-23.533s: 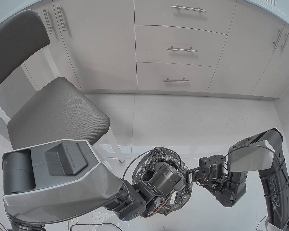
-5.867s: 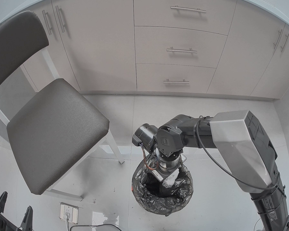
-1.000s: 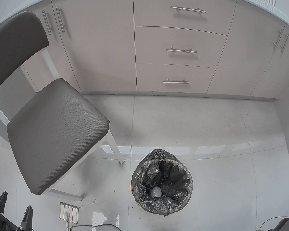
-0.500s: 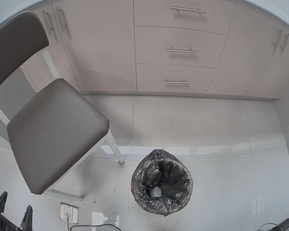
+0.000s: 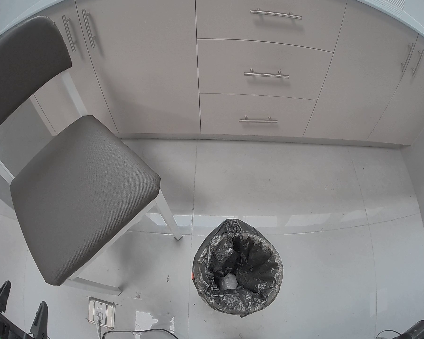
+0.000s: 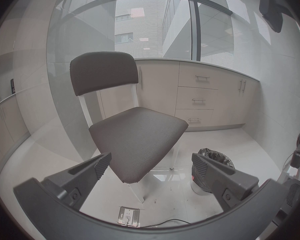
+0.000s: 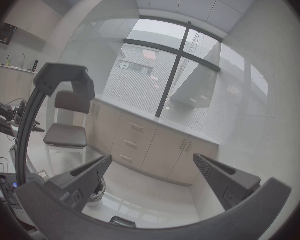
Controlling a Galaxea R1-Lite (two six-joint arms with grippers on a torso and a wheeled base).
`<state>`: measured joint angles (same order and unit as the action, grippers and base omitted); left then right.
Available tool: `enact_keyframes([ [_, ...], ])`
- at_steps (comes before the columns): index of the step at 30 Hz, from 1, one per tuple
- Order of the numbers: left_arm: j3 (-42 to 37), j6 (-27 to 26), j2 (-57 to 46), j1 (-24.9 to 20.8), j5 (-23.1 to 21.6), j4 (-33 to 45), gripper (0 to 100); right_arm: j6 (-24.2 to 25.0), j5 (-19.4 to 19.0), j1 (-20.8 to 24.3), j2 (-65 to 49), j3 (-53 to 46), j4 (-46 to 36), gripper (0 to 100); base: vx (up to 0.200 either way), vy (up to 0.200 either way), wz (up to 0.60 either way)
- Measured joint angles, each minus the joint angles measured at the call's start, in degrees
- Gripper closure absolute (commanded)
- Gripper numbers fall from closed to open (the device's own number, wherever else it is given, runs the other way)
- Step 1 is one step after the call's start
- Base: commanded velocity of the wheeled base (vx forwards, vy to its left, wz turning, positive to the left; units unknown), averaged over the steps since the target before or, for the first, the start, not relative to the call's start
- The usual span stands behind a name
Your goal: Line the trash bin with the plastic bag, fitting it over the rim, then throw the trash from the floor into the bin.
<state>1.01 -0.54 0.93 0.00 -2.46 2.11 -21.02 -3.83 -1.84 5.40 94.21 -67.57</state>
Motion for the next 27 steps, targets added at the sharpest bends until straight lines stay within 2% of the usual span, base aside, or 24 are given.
enact_keyframes([
  [6,0.0,0.0,0.0,0.0,0.0,0.0,0,4.0,-0.4,1.5,-3.5,-10.6,-3.2,0,0.0,0.0,0.0],
  [10,0.0,-0.1,0.0,0.0,0.0,0.0,0,6.3,-0.5,1.8,-4.3,-19.5,1.0,0,0.0,0.0,0.0],
  [27,0.0,-0.1,0.0,0.0,0.0,0.0,0,16.6,2.0,2.0,-4.8,-67.6,47.8,0,0.0,0.0,0.0],
])
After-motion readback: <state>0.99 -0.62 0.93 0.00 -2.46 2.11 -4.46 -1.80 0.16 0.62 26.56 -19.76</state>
